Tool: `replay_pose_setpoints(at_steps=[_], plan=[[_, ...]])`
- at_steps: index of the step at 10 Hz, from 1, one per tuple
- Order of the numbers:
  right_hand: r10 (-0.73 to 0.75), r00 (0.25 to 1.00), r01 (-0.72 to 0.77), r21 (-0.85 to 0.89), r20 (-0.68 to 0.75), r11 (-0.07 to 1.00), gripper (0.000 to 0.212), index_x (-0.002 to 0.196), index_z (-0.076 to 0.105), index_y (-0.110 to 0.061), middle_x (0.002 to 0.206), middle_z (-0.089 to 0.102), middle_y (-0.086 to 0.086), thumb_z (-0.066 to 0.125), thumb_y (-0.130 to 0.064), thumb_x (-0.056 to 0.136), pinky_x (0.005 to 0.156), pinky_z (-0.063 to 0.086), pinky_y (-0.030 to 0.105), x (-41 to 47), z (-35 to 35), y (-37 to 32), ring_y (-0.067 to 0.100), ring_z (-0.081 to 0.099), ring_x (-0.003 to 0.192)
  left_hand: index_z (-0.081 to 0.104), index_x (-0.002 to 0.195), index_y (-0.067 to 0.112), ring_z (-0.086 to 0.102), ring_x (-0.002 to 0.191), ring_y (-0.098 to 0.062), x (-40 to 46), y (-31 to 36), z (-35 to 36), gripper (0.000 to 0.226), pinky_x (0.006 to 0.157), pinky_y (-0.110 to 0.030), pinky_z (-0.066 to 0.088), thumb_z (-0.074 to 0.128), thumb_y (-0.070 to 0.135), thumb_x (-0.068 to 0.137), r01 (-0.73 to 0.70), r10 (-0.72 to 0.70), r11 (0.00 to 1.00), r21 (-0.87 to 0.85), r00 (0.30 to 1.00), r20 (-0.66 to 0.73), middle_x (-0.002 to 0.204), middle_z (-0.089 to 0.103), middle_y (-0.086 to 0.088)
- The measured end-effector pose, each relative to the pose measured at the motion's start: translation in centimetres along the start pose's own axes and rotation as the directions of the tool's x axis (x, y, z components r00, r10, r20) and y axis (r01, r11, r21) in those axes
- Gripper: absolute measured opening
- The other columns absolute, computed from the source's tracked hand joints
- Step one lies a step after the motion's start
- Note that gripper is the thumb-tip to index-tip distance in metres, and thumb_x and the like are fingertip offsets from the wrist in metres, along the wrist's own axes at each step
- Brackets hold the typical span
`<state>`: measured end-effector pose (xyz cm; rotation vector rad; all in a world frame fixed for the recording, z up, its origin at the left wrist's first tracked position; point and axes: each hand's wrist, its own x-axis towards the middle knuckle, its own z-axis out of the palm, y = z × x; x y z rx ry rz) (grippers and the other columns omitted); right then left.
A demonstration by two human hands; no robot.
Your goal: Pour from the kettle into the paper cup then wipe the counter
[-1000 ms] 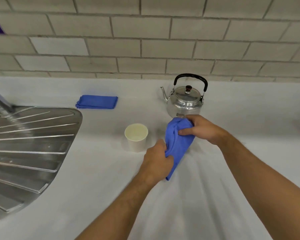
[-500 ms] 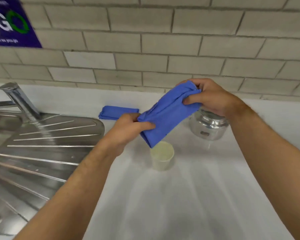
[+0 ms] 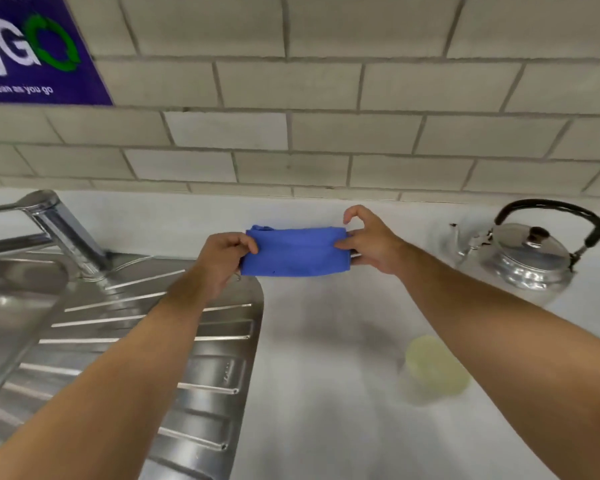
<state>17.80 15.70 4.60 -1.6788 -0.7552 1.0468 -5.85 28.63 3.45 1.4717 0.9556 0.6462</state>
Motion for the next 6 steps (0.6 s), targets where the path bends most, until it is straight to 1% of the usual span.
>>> replay_pose_setpoints(at_steps=[1, 2, 3, 4, 5, 6], plan=[[-0.056, 0.991, 0.051, -0.039, -0.12, 0.998, 0.027, 0.077, 0.059, -0.014, 0.095, 0.057, 0.015, 0.061, 0.011, 0.087, 0.073, 0.057, 0.042, 2.4, 1.7, 0.1, 0.031, 0.059, 0.087, 0.073, 0.087, 0.016, 0.06, 0.091, -0.025, 3.1, 0.2, -0.5, 0.023, 0.076, -0.037, 0.051, 0.056, 0.002, 0.09, -0.016, 0.018, 0.998, 0.064, 0.999, -0.028, 0.104, 0.066, -0.01], [0.003, 0.988, -0.019, -0.104, -0.152, 0.994, 0.024, 0.103, 0.07, -0.006, 0.115, 0.058, 0.017, 0.061, 0.01, 0.087, 0.089, 0.057, 0.052, 4.1, 2.8, 0.8, 0.034, 0.062, 0.106, 0.068, 0.109, 0.016, 0.063, 0.099, -0.031, 5.2, -0.4, -0.7, 0.03, 0.067, -0.033, 0.06, 0.066, 0.001, 0.083, 0.071, -0.08, 0.987, 0.145, 0.995, 0.055, 0.122, 0.054, -0.009], [0.07, 0.99, -0.1, -0.256, -0.123, 0.962, 0.042, 0.122, 0.065, -0.004, 0.128, 0.052, 0.017, 0.066, 0.012, 0.083, 0.093, 0.055, 0.051, 4.8, 3.3, 1.7, 0.039, 0.059, 0.114, 0.065, 0.114, 0.007, 0.064, 0.093, -0.036, 5.8, -1.4, -0.3, 0.041, 0.07, -0.033, 0.061, 0.066, -0.012, 0.078, 0.172, -0.193, 0.961, 0.217, 0.978, 0.081, 0.124, 0.047, -0.015], [0.027, 0.986, -0.078, -0.314, -0.163, 0.946, 0.042, 0.119, 0.069, -0.005, 0.127, 0.055, 0.016, 0.071, 0.009, 0.08, 0.097, 0.053, 0.047, 5.5, 3.1, 1.8, 0.037, 0.057, 0.118, 0.067, 0.105, 0.005, 0.065, 0.081, -0.032, 6.5, -1.5, -0.3, 0.036, 0.075, -0.034, 0.06, 0.066, -0.015, 0.075, 0.197, -0.21, 0.962, 0.191, 0.977, 0.05, 0.116, 0.052, -0.017], [0.02, 0.983, -0.087, -0.367, -0.181, 0.926, 0.041, 0.119, 0.07, -0.006, 0.127, 0.058, 0.015, 0.074, 0.005, 0.08, 0.097, 0.053, 0.045, 5.3, 2.8, 1.6, 0.035, 0.058, 0.116, 0.067, 0.102, 0.006, 0.065, 0.078, -0.026, 6.9, -1.1, -0.8, 0.035, 0.066, -0.028, 0.06, 0.065, -0.015, 0.074, 0.228, -0.243, 0.957, 0.18, 0.968, 0.064, 0.112, 0.054, -0.015], [0.016, 0.981, -0.096, -0.412, -0.193, 0.906, 0.041, 0.123, 0.066, -0.008, 0.129, 0.056, 0.014, 0.07, 0.002, 0.084, 0.098, 0.052, 0.044, 5.0, 2.7, 2.0, 0.036, 0.058, 0.117, 0.066, 0.111, 0.008, 0.063, 0.086, -0.031, 6.9, -1.1, -0.8, 0.04, 0.063, -0.028, 0.06, 0.063, -0.012, 0.077, 0.222, -0.255, 0.906, 0.359, 0.966, 0.045, 0.116, 0.051, -0.013]])
